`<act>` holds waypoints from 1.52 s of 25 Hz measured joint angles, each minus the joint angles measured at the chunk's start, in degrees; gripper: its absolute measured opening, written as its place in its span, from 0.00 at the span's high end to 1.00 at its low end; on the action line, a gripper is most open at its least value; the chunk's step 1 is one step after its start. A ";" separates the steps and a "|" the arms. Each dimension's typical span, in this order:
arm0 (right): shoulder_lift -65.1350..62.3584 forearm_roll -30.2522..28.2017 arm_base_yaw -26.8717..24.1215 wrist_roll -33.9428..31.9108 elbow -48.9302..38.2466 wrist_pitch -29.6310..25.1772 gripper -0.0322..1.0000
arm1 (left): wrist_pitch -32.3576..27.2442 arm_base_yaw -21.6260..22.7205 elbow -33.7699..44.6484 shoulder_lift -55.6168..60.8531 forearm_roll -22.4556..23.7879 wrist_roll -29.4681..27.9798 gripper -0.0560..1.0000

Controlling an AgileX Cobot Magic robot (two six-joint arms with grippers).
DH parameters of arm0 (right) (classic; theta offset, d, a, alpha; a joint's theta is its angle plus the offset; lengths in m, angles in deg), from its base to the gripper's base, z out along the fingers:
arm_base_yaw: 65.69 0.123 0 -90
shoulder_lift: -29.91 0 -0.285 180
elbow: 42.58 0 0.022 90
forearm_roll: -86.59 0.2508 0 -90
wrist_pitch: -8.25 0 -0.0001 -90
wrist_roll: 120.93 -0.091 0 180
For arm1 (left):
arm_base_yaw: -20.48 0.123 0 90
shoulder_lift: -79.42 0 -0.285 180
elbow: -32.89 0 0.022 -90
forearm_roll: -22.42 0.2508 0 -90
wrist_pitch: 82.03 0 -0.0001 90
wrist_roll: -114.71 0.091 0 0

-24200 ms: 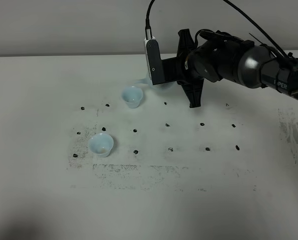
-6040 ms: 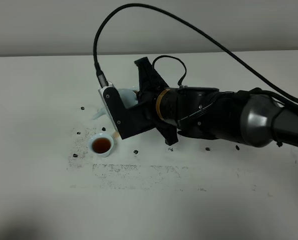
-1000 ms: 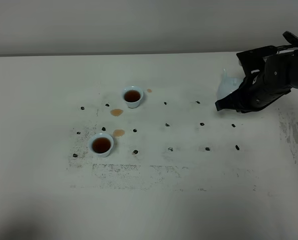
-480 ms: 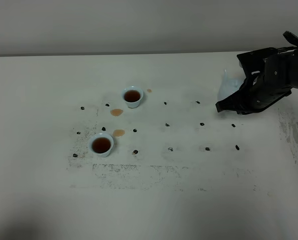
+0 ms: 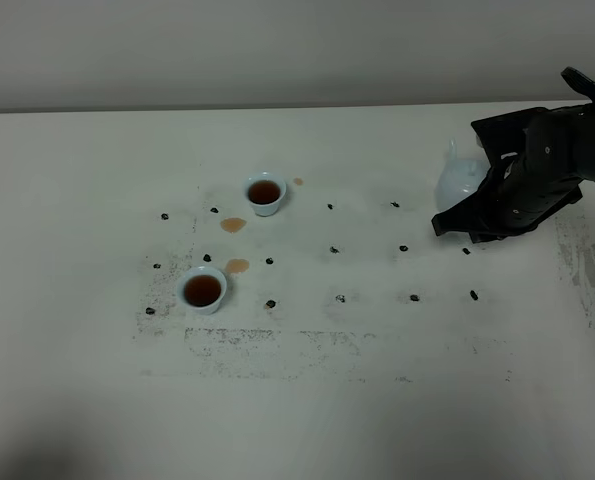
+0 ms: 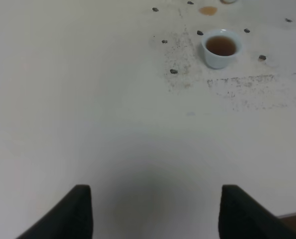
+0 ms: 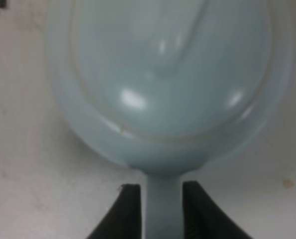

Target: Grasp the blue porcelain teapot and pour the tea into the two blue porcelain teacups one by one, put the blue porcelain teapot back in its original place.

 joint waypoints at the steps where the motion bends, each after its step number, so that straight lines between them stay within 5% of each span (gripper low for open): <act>1: 0.00 0.00 0.00 0.00 0.00 0.00 0.73 | 0.00 0.00 0.00 0.00 0.00 0.00 0.41; 17: -10.82 1.33 0.22 0.00 -3.45 -9.74 0.72 | 0.00 0.00 0.00 0.00 0.00 0.00 0.41; 28: -33.69 -0.91 -11.77 1.29 -10.90 -28.27 0.72 | 0.00 0.00 0.00 0.00 0.00 0.00 0.41; 38: -57.87 -2.24 -15.23 1.28 -27.42 -30.14 0.72 | 0.00 0.00 0.00 0.00 0.00 0.00 0.41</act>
